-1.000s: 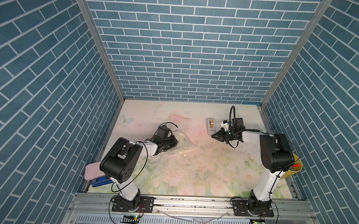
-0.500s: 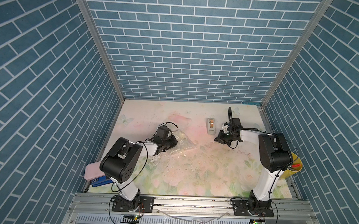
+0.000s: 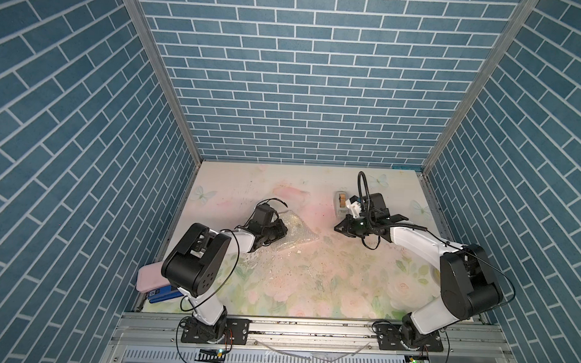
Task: Wrap dinner plates in bubble wrap
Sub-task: Tear off the tape using the Tape Cutter, then stick the tape on the bubble wrap.
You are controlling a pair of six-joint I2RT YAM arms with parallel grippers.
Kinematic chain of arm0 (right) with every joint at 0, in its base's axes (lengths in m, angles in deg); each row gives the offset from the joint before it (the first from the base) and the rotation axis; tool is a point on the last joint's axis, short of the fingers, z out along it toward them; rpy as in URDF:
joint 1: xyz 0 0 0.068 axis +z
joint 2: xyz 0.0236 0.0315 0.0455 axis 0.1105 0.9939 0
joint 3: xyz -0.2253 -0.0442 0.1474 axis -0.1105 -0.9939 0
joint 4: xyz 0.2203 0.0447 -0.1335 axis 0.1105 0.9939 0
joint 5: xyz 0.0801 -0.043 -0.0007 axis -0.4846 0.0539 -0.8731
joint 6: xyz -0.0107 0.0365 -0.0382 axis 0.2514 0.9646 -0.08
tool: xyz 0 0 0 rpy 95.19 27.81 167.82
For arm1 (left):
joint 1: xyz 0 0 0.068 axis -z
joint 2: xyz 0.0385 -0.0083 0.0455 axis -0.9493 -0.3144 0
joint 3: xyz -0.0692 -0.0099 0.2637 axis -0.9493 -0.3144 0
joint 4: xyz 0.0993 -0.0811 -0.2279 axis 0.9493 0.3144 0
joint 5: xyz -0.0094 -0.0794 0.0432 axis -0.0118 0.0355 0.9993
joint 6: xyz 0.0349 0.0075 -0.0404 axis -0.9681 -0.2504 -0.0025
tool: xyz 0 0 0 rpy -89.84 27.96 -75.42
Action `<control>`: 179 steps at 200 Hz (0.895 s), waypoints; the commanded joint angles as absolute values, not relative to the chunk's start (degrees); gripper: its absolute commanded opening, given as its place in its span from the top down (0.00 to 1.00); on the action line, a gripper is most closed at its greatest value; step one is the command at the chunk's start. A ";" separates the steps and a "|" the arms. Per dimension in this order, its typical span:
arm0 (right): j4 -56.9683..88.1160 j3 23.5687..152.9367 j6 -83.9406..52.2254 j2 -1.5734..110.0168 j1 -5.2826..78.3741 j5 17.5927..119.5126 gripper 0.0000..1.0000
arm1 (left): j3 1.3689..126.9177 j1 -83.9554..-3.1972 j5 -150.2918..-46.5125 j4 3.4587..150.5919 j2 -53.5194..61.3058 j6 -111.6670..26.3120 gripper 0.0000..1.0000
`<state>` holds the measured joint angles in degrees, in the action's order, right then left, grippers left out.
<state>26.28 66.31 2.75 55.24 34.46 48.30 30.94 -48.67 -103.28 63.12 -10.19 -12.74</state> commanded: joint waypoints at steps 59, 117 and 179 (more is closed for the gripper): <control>11.34 76.00 15.31 67.59 47.44 44.29 1.00 | 27.65 -48.76 -103.06 70.22 -13.16 -12.52 0.87; 10.11 80.84 18.92 72.93 48.08 44.55 1.00 | 27.24 -49.11 -103.53 69.52 -13.16 -12.35 0.87; 9.76 80.31 23.55 76.15 48.82 44.08 1.00 | 27.34 -49.09 -103.36 69.52 -13.33 -12.35 0.87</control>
